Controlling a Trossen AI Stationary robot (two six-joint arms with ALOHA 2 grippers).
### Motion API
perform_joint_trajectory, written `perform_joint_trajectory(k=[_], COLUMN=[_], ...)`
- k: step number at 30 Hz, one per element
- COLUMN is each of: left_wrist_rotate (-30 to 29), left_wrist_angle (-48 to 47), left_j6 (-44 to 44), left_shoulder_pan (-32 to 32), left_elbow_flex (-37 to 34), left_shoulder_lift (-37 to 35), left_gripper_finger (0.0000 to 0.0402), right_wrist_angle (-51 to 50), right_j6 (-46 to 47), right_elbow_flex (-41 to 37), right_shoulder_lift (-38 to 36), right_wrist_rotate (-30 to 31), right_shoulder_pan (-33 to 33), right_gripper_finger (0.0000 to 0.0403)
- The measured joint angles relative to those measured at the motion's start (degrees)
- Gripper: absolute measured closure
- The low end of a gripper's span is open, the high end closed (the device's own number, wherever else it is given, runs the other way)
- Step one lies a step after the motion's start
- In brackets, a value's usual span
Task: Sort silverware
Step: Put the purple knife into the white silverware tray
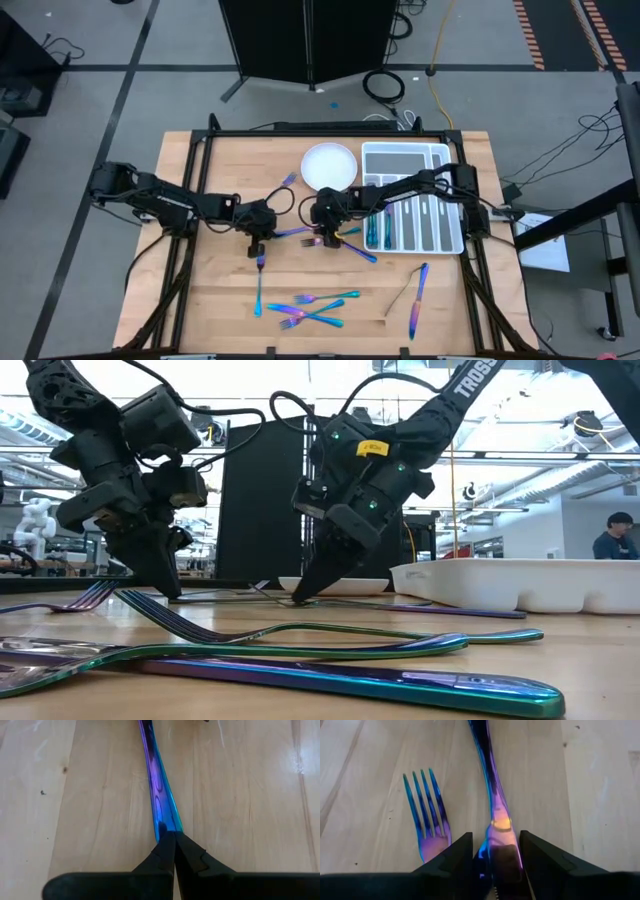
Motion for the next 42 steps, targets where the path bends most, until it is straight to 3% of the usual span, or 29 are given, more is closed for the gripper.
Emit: perform_joint_trajectory(k=[9, 19, 26, 35, 42], left_wrist_rotate=[0.0, 0.0, -0.9, -9.3, -9.5], left_wrist_angle=[0.0, 0.4, 1.0, 3.2, 0.5], left_j6=[0.1, 0.1, 0.2, 2.0, 2.0], left_shoulder_pan=[0.0, 0.0, 0.0, 0.0, 0.0], left_elbow_flex=[0.0, -0.1, 1.3, 3.7, 3.7], left_shoulder_lift=[0.0, 0.0, -2.9, -6.6, -6.4], left_gripper_finger=[0.04, 0.04, 0.04, 0.04, 0.04], right_wrist_angle=[-3.0, -3.0, -3.1, -3.5, -5.3], right_j6=[-2.3, -3.7, -3.3, -3.3, -1.2], right_elbow_flex=[0.0, -0.1, -0.2, -0.3, 3.7], right_shoulder_lift=[-0.1, 0.0, -0.9, -1.9, -1.8], right_wrist_rotate=[6.4, 6.9, 8.2, 7.8, 7.6], right_shoulder_pan=[0.7, 0.6, 0.5, 0.3, 0.3], right_gripper_finger=[0.0259, 0.0354, 0.0354, 0.0394, 0.0403])
